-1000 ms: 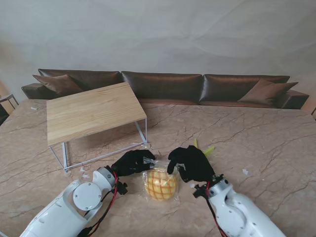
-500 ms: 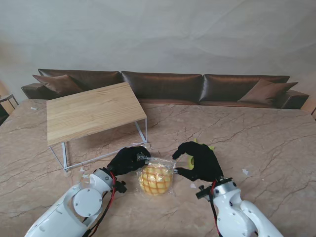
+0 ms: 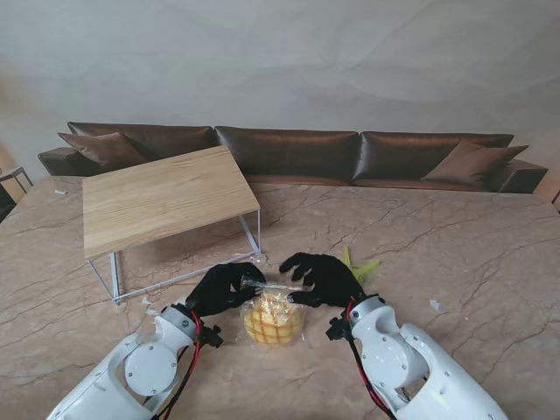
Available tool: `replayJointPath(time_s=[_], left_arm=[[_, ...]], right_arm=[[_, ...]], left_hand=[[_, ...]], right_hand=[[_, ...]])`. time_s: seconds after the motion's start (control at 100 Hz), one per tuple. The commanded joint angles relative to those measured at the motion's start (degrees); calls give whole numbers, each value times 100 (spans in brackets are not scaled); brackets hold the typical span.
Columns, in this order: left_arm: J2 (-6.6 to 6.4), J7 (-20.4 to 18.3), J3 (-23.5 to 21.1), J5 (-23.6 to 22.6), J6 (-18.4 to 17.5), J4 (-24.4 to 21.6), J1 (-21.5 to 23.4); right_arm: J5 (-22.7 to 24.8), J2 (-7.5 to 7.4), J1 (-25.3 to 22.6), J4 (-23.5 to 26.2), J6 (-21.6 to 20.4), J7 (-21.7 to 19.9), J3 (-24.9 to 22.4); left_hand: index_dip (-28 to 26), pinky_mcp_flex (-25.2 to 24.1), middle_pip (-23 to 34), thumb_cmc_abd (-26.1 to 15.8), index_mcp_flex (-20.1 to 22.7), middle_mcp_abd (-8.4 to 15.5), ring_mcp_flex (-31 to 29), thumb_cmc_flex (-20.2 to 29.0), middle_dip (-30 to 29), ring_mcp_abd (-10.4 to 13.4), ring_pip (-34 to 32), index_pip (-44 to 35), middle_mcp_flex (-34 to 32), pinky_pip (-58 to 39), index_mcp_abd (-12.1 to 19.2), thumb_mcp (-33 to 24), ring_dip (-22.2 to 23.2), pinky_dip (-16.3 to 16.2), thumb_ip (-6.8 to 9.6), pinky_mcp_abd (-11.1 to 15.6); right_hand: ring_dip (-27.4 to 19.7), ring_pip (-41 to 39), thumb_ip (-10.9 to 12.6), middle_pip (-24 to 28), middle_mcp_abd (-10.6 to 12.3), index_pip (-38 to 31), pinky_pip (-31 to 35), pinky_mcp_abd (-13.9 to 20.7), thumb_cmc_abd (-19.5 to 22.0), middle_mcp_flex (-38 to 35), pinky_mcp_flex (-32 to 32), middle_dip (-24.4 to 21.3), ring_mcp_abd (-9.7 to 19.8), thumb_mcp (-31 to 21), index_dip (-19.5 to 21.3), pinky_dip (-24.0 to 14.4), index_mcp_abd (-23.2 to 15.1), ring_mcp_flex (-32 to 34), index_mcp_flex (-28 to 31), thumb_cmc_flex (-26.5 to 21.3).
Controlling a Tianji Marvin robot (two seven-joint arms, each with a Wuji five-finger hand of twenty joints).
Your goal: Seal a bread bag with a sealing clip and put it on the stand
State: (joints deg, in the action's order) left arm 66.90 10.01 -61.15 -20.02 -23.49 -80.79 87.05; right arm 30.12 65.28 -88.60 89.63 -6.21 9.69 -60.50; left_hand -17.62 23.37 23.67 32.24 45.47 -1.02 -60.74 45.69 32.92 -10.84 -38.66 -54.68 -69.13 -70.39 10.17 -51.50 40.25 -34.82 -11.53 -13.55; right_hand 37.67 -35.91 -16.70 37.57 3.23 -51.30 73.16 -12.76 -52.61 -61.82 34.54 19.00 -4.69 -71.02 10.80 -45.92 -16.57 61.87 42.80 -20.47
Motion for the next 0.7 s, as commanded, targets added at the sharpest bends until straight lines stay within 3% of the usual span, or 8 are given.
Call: replayJointPath(time_s=[0.0,0.05,0.12,0.18,0.27,0.49,0.6,0.69], left_arm=[[-2,-47,-29,44,-15,-51,74],[1,-25,-52,25,-42,-24,73],[-12,-15,-87,-54,-42,-7,68],[-24,-26,-108,-123,-33,7,59],[-20,6,-119,-154,-46,51,39],[4,79,-99,-154,-60,179,-30],[30,207,-104,-196,-55,207,-32],[38,225,-124,-171,-56,194,-18]], right_arm=[[7,84,64,-107,-102,131,15],[-91,99,118,-172,-169,136,24],[-33,90,182,-247,-252,138,10],[38,75,208,-278,-300,130,-17],[90,51,202,-279,-368,79,-86],[561,-25,41,-135,-452,125,-393],[918,-85,-134,53,-387,113,-672],[1211,-141,-267,181,-419,84,-962]], left_hand=[[-16,-43,-7,20,178,369,-104,-5,255,139,-43,-133,-268,-198,482,49,-55,64,0,-23],[-376,-28,249,62,173,531,-136,-8,741,164,-265,-443,-320,-258,830,-19,100,26,13,-71],[-1312,6,555,91,200,684,-161,-106,1346,221,-444,-426,-344,-292,1117,-222,346,-22,13,-72],[-1967,7,722,90,267,754,-166,-176,1673,260,-501,-242,-349,-299,1169,-374,492,-44,26,-65],[-2413,7,850,141,343,808,-179,-250,1879,273,-532,-191,-373,-314,1178,-597,561,-79,54,-76],[-2637,-16,913,112,317,857,-152,-249,1981,275,-527,-220,-345,-297,1164,-642,589,-90,67,-66],[-2635,-13,878,107,292,866,-149,-256,1956,269,-508,-176,-330,-312,1173,-615,585,-104,49,-62],[-2600,-16,841,117,282,847,-150,-242,1914,257,-481,-145,-331,-314,1155,-593,573,-110,41,-52]], right_hand=[[345,-717,-352,482,210,-1161,640,-117,382,-1049,423,177,135,60,-598,-186,-796,675,1019,-646],[508,-1088,-272,600,171,-1191,945,-120,529,-1229,516,344,91,31,-487,-270,-843,787,1213,-775],[576,-1287,-251,635,204,-1112,1102,-67,474,-1385,657,405,137,-21,-375,-288,-913,907,1302,-846],[514,-1190,-267,476,253,-1033,1057,-33,396,-1434,656,368,181,-65,-398,-235,-926,904,1329,-880],[412,-989,-272,220,294,-991,929,-15,351,-1487,599,306,220,-33,-507,-132,-887,890,1293,-917],[345,-827,-310,33,396,-1087,846,57,-129,-1587,653,290,313,-169,-618,-29,-1049,922,1362,-1168],[296,-745,-337,-23,443,-1128,786,79,-147,-1636,652,245,394,-179,-674,33,-1171,965,1394,-1134],[207,-558,-333,-129,411,-1107,270,160,-34,-1564,464,235,423,-163,-666,384,-1009,911,1260,-1066]])
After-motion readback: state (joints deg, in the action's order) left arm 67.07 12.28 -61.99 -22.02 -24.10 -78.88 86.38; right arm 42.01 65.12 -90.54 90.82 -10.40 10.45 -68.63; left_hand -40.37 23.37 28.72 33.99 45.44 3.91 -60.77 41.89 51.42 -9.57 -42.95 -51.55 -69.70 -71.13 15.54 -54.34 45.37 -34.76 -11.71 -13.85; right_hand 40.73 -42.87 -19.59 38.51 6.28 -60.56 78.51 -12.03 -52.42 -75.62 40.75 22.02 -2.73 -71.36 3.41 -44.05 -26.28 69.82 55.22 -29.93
